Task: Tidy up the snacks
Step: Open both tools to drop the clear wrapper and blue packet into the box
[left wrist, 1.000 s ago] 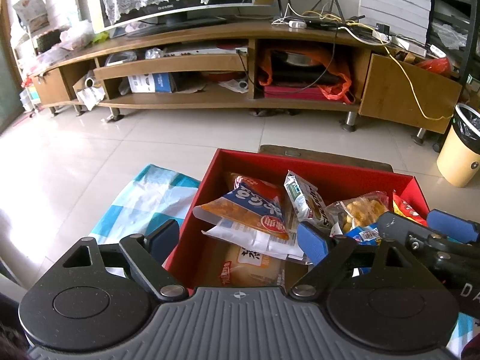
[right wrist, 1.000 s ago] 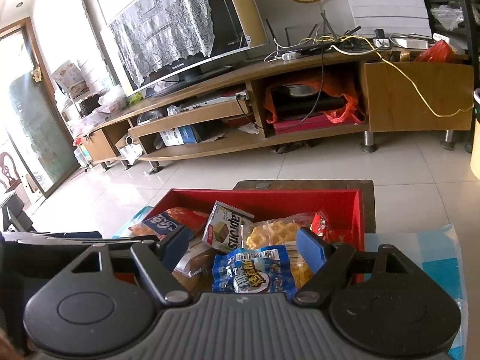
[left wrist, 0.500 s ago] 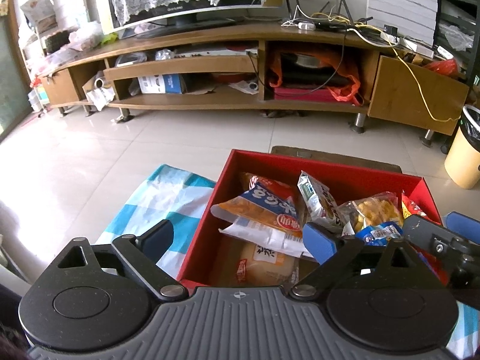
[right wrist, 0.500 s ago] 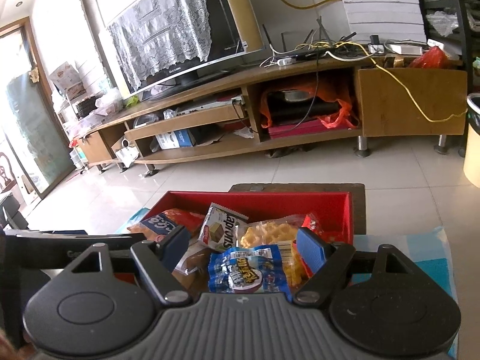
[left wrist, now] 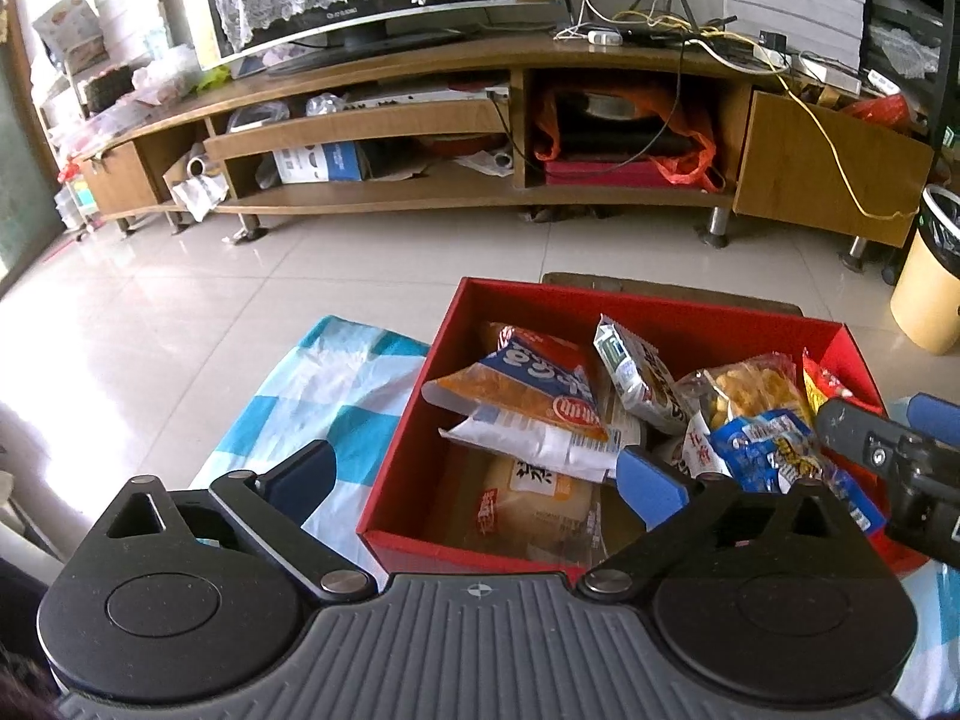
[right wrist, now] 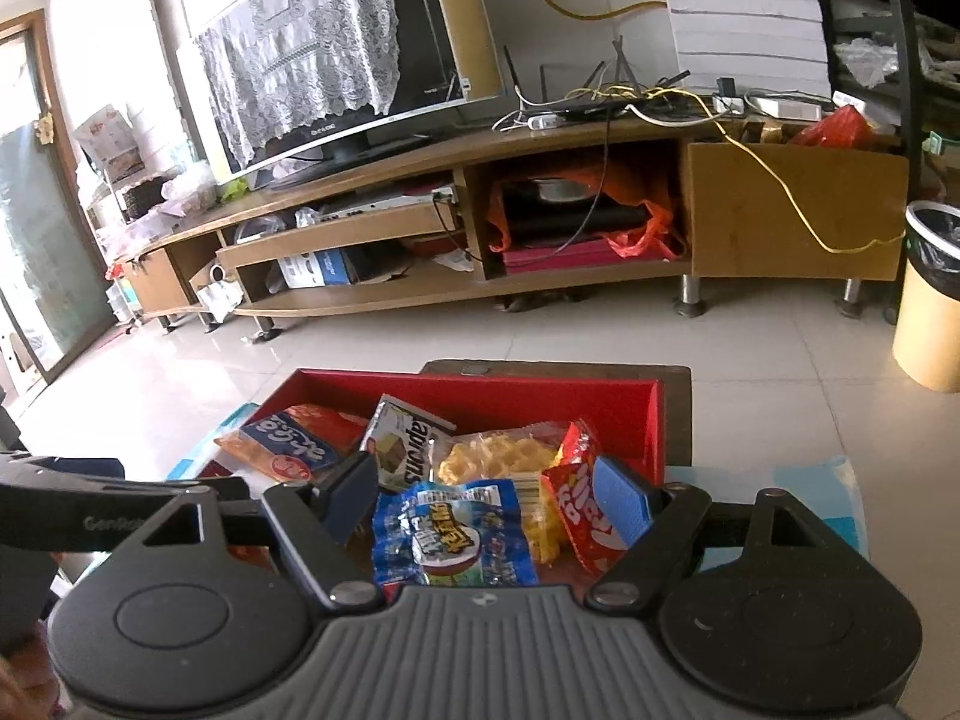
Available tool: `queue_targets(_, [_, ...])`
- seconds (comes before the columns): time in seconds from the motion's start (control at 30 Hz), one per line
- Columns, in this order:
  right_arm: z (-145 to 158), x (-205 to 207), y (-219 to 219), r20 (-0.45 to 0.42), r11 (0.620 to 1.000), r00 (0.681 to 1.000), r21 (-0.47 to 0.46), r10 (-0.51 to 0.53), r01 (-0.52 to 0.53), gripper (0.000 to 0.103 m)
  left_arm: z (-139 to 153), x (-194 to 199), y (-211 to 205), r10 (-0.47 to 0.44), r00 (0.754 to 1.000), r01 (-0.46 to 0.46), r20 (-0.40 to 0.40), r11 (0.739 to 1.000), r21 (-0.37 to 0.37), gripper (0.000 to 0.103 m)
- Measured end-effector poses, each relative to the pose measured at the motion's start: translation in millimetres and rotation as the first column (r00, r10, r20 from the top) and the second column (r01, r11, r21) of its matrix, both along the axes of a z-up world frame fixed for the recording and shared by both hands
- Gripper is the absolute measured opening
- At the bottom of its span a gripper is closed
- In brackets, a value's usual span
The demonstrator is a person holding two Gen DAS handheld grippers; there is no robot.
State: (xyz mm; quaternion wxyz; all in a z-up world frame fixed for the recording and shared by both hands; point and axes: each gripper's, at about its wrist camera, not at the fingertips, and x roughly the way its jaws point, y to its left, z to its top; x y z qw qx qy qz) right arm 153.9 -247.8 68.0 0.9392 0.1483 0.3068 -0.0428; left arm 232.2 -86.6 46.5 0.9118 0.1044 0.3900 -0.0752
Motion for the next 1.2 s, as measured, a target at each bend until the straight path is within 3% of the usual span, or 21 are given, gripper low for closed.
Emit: queue_targets(1.2, [-6,-20,2,-0.051,1.0,0.998,0.002,-0.027,0.027,0.076,-5,-24,-3,-0.065,0.998,0.066,-0.026,0.998,0.017,0.103])
